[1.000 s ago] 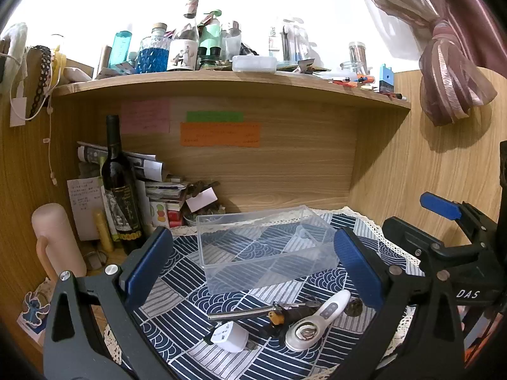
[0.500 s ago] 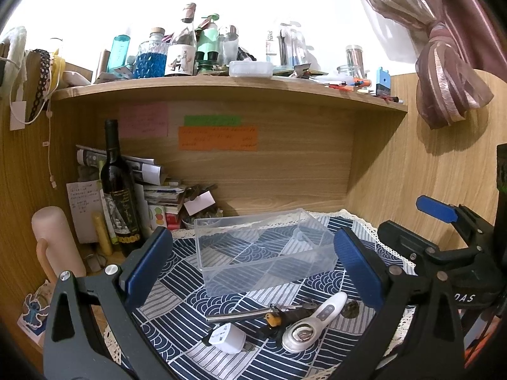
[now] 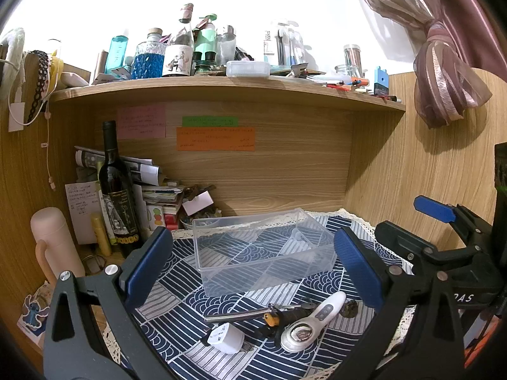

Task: Organize rigid objects

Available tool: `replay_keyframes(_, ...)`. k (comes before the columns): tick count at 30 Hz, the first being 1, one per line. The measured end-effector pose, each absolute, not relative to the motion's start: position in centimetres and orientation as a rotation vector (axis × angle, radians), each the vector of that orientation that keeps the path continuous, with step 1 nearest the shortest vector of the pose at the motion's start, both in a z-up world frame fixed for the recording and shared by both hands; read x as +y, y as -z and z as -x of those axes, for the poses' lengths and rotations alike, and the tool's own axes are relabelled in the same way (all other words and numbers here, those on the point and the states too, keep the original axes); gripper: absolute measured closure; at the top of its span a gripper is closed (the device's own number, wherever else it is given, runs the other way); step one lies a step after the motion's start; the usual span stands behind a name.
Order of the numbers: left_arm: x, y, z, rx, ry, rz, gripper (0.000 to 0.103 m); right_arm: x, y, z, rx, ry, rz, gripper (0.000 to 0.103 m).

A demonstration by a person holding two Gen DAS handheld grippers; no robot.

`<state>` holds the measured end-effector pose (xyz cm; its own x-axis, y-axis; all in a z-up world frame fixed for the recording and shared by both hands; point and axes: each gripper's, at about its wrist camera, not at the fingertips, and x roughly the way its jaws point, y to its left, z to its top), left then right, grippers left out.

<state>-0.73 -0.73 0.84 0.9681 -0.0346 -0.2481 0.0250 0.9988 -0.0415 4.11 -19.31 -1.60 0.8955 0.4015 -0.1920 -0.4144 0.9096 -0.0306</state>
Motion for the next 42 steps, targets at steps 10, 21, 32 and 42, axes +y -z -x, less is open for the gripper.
replay_keyframes(10, 0.0, 0.1, -0.2, 0.29, 0.028, 0.054, 0.005, -19.2, 2.3, -5.0, 0.225, -0.44, 0.067, 0.0)
replay_keyframes(21, 3.5, 4.8, -3.2, 0.498, -0.047, 0.129, 0.023, -21.6, 5.7, -8.1, 0.403, -0.417, 0.046, 0.023)
replay_keyframes(32, 2.9, 11.6, -4.7, 0.729, -0.029, 0.129, 0.034, -22.5, 11.6, -9.5, 0.62, -0.43, 0.06, 0.037)
replay_keyframes(42, 2.1, 13.8, -6.5, 0.787, -0.013, 0.121, 0.055, -21.5, 14.9, -11.0, 0.724, -0.448, 0.067, 0.054)
